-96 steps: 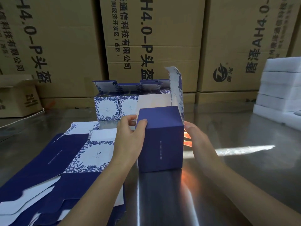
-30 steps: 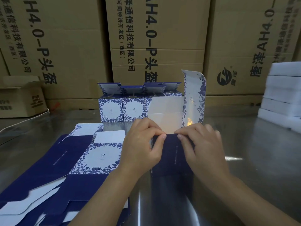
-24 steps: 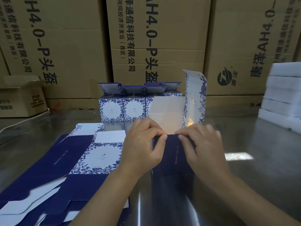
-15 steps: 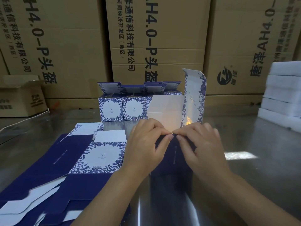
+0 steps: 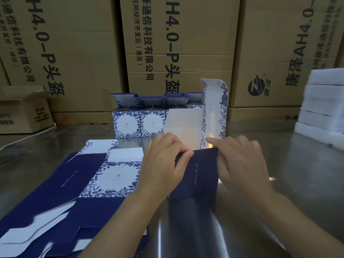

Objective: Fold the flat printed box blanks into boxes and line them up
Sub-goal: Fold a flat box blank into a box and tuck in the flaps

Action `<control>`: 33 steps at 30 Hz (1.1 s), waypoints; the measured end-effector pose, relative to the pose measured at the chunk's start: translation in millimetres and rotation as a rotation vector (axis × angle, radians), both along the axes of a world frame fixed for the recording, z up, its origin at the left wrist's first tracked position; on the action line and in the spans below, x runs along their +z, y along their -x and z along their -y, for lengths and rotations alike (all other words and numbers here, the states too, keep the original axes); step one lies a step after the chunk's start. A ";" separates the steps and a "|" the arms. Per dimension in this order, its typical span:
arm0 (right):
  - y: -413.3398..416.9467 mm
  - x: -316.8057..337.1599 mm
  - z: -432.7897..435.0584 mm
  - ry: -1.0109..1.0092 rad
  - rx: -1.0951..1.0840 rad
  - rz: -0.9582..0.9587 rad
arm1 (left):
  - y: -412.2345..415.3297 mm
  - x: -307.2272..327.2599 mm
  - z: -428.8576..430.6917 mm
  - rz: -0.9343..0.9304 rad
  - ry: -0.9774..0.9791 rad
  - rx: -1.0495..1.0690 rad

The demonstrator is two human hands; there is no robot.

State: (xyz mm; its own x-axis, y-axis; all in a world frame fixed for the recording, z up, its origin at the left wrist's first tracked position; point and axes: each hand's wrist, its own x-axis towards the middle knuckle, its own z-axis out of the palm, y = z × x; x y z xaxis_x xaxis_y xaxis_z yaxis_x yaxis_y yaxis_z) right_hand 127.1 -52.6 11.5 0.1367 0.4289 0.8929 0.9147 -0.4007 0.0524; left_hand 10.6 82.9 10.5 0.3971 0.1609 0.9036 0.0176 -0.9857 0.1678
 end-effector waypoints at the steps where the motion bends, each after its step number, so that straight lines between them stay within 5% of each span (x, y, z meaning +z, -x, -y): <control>1: 0.1 0.4 -0.4 0.007 0.014 -0.020 | 0.7 0.3 -0.8 -0.002 -0.010 -0.001; 33: -4.8 -4.5 -2.7 -0.029 0.208 -0.320 | 9.2 4.2 -5.3 0.039 -0.066 -0.047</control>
